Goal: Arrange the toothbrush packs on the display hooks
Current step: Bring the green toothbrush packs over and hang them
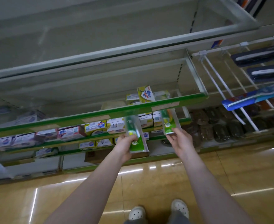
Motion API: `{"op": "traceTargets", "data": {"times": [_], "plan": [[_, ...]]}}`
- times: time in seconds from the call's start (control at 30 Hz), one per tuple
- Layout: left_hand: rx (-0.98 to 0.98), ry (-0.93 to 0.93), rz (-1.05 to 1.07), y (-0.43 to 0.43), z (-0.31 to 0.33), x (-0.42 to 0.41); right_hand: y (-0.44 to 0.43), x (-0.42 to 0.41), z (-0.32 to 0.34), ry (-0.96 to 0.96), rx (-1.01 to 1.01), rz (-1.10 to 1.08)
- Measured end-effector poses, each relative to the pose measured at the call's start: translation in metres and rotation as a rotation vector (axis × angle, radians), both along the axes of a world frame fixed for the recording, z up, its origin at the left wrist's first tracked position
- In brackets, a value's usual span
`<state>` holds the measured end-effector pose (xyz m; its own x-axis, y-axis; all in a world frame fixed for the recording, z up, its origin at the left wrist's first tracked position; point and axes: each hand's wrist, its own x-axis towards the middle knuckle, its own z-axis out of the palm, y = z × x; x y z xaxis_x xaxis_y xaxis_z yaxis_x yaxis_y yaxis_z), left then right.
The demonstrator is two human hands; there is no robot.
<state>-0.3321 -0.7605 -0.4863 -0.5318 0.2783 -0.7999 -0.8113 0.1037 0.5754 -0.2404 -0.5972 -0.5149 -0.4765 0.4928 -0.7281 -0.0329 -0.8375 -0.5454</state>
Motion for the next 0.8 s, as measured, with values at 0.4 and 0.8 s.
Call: {"op": "traceTargets", "data": {"times": [0.4, 0.8], "plan": [[-0.048, -0.068, -0.201, -0.029, 0.055, 0.033, -0.066, 0.059, 0.056, -0.147, 0.07, 0.192], [-0.011, 0.032, -0.463, -0.052, 0.103, 0.08, -0.11, 0.121, 0.136, -0.199, 0.43, 0.292]]}}
